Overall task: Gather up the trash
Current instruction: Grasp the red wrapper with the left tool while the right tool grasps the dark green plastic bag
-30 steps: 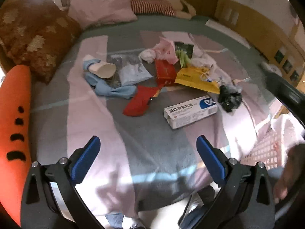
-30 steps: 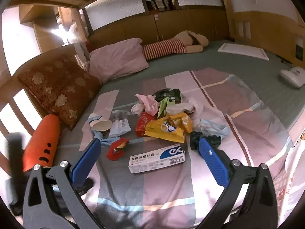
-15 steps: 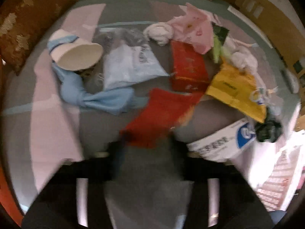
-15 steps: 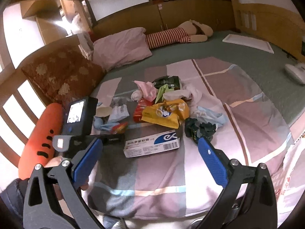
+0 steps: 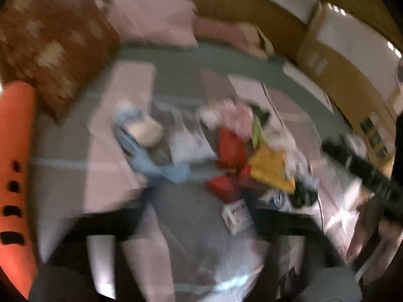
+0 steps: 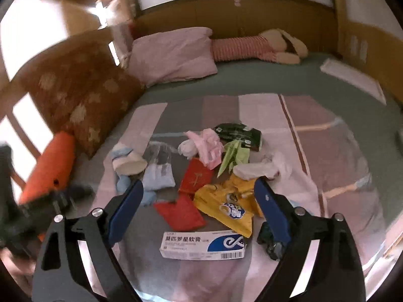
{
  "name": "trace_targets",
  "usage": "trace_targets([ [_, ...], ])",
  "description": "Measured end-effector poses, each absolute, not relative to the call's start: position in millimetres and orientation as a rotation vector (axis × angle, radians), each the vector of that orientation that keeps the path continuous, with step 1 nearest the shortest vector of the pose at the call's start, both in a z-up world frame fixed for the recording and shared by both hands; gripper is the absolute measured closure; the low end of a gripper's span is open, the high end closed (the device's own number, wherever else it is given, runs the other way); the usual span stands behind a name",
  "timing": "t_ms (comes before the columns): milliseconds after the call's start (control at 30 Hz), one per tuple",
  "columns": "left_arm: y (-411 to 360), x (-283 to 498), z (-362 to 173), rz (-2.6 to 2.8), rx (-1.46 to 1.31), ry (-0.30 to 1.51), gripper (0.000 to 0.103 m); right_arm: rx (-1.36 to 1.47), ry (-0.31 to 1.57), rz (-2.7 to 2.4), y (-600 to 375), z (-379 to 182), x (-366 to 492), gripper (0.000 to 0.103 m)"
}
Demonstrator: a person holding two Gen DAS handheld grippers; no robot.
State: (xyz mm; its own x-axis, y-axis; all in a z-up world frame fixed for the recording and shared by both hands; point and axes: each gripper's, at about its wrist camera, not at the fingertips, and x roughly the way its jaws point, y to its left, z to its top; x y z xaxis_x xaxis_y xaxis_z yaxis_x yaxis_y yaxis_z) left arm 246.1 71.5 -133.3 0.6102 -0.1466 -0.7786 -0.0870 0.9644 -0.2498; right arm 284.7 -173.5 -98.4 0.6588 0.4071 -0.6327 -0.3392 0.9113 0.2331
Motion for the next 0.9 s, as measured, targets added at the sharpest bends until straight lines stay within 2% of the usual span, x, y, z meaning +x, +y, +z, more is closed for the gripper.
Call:
trace_targets([
  [200,32,268,-175,-0.090,-0.187,1.021,0.010,0.129,0.769,0.354,-192,-110,290,0.015],
  [567,-6,318,-220,-0.107,-0.126,1.086,0.010,0.153,0.798,0.272,-226,-124,300,0.015],
  [600,-8,322,-224,-0.108,-0.129,1.094,0.012,0.157,0.807,0.265,-229,-126,302,0.015],
  [700,-10,332,-233,-0.128,-0.162,1.124,0.037,0.169,0.835,0.243,-239,-135,307,0.015],
  [800,-11,330,-225,-0.169,-0.172,1.110,0.053,0.195,0.857,0.214,-255,-141,312,0.015],
  [900,-3,319,-200,-0.154,-0.180,1.054,0.054,0.231,0.861,0.180,-272,-142,318,0.015],
])
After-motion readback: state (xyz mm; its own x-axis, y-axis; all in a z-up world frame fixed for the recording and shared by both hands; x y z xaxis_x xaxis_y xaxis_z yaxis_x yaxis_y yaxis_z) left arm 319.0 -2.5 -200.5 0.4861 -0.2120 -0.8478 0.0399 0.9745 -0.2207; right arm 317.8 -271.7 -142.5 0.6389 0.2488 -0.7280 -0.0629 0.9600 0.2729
